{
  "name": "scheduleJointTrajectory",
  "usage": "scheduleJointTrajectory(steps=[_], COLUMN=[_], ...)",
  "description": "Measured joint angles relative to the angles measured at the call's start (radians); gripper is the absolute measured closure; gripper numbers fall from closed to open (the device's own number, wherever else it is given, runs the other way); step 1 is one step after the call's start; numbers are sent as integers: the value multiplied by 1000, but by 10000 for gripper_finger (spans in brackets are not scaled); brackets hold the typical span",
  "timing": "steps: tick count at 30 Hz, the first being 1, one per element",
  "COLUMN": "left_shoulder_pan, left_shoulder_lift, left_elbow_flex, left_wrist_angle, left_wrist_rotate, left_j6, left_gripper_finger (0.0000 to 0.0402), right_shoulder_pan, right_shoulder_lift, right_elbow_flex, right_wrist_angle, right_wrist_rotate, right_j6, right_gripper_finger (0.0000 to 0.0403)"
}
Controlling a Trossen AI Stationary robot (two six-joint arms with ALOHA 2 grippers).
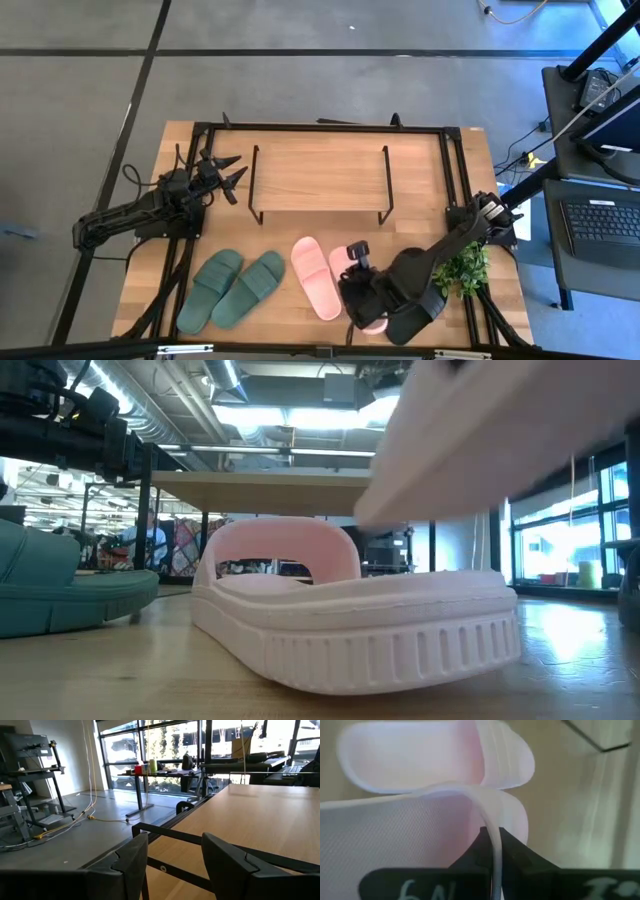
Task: Pick and place slides into the shelf
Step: Put the right pink slide on the shelf
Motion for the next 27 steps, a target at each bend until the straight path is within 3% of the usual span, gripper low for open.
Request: scheduleJointTrajectory(steps=[6,11,15,21,27], left_shoulder_pan=[0,0,0,0,0], left_shoulder_lift=[0,0,0,0,0], left_elbow_flex=[0,0,0,0,0], left_wrist_angle=[0,0,0,0,0], left_wrist_rotate=[0,0,0,0,0], left_j6=[0,0,0,0,0], left_gripper_finger=[223,223,223,223,223], right_shoulder_pan=[-6,-32,-106,-294,-419], right_shoulder_lift=[0,-3,-4,-23,-127], right_elbow_flex=[246,433,490,462,318], right_wrist_angle=[-246,-414,-485,-482,-469], right_wrist_rotate=[103,339,483,395,376], right_j6=[41,87,78,-32,-81], right_gripper_finger=[391,391,391,391,391])
